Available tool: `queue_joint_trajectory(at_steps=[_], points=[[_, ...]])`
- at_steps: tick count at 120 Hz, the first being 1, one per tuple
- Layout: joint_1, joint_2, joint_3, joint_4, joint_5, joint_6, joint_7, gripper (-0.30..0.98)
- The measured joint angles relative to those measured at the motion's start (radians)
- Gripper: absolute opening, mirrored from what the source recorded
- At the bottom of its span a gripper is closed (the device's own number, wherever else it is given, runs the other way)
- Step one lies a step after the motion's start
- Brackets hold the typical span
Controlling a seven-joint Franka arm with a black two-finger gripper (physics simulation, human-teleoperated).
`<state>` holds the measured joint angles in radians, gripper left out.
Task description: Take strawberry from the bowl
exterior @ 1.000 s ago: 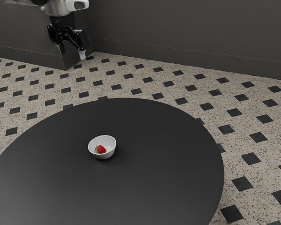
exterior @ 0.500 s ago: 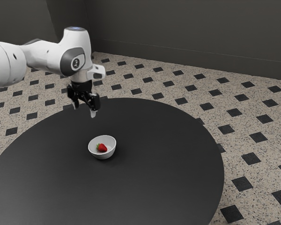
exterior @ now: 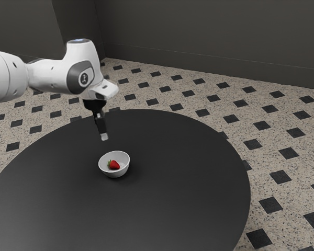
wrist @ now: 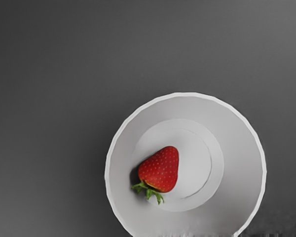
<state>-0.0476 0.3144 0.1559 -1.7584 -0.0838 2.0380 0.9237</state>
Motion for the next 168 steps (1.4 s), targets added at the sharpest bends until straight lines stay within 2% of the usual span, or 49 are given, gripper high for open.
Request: queue_joint_trajectory(at_steps=[39, 85, 124, 145, 168], points=[[-0.007, -0.020, -0.001, -0.110, 0.036, 0.070, 0.262, 0.69], [-0.045, -0.042, -0.005, -0.139, 0.042, 0.095, 0.432, 0.69], [-0.052, -0.010, -0.006, -0.147, 0.042, 0.111, 0.509, 0.35], [-0.052, 0.023, -0.006, -0.150, 0.057, 0.125, 0.536, 0.29], [-0.051, 0.051, -0.006, -0.144, 0.091, 0.132, 0.560, 0.29]])
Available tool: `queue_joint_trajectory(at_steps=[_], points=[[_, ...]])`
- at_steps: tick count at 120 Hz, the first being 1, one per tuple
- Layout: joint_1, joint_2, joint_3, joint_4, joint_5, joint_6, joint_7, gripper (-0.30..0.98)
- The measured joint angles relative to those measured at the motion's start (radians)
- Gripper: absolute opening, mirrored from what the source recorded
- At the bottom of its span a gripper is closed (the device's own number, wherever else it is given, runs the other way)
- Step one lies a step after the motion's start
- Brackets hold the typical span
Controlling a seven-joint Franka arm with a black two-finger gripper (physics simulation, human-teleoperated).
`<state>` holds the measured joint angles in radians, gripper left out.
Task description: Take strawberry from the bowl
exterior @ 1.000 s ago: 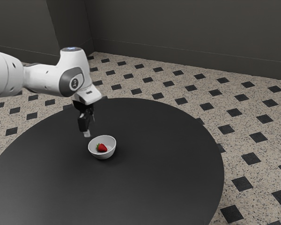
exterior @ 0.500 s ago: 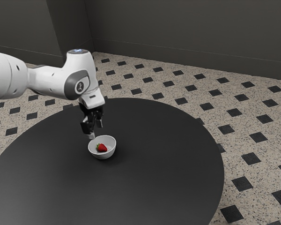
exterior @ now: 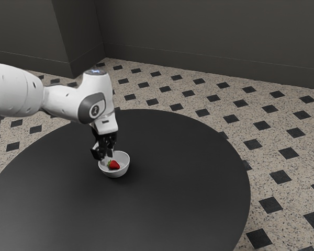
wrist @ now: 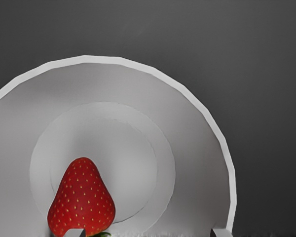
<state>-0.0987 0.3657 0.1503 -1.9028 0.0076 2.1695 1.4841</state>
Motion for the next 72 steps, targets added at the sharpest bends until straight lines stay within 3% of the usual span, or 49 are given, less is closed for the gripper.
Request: queue_joint_trajectory(at_steps=[72], points=[[0.000, 0.053, 0.001, 0.045, 0.034, 0.054, 0.027, 0.29]])
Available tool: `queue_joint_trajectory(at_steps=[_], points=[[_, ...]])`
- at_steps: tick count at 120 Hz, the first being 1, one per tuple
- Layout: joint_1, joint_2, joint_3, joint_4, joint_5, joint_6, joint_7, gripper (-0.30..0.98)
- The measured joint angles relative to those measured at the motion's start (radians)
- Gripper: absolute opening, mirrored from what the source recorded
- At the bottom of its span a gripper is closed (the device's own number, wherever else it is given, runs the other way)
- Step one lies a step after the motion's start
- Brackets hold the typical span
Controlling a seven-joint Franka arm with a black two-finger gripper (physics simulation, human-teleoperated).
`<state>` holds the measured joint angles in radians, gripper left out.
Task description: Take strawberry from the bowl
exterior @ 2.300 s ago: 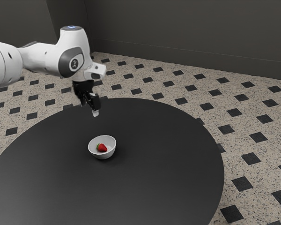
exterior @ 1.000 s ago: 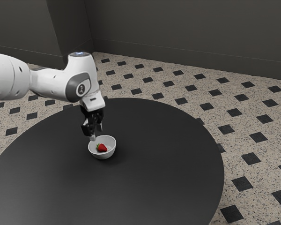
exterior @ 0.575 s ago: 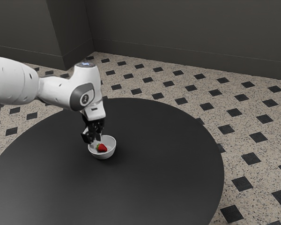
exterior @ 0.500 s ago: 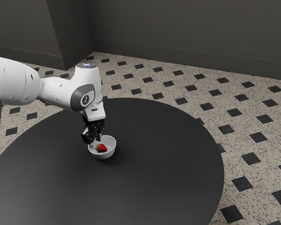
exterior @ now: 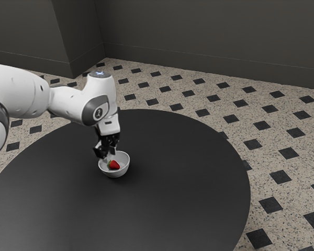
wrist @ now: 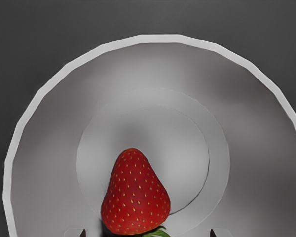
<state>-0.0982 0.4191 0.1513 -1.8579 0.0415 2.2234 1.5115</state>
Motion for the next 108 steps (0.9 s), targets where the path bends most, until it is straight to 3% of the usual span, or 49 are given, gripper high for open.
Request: queue_joint_trajectory(at_steps=[108], points=[[0.000, 0.036, -0.016, 0.018, -0.004, 0.012, -0.008, 0.26]])
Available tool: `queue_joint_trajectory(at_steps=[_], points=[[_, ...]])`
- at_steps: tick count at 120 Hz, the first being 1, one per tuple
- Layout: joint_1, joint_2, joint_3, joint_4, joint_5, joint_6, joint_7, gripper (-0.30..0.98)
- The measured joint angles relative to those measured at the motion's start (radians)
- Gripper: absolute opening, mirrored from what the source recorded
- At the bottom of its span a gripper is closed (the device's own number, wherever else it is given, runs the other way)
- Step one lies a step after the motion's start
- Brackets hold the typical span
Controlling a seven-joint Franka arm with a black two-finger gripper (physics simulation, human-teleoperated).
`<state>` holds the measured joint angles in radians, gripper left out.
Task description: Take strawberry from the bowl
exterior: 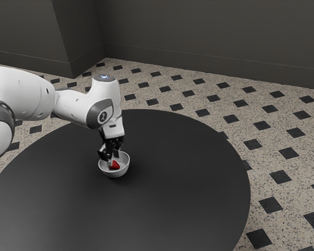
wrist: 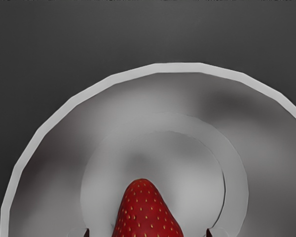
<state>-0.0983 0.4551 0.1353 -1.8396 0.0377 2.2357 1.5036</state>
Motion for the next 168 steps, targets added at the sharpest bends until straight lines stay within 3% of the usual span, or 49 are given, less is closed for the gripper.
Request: queue_joint_trajectory(at_steps=[141, 168], points=[[-0.001, 0.030, -0.003, -0.012, -0.006, -0.012, -0.004, 0.25], [-0.001, 0.029, -0.003, -0.014, -0.007, -0.013, -0.005, 0.15]])
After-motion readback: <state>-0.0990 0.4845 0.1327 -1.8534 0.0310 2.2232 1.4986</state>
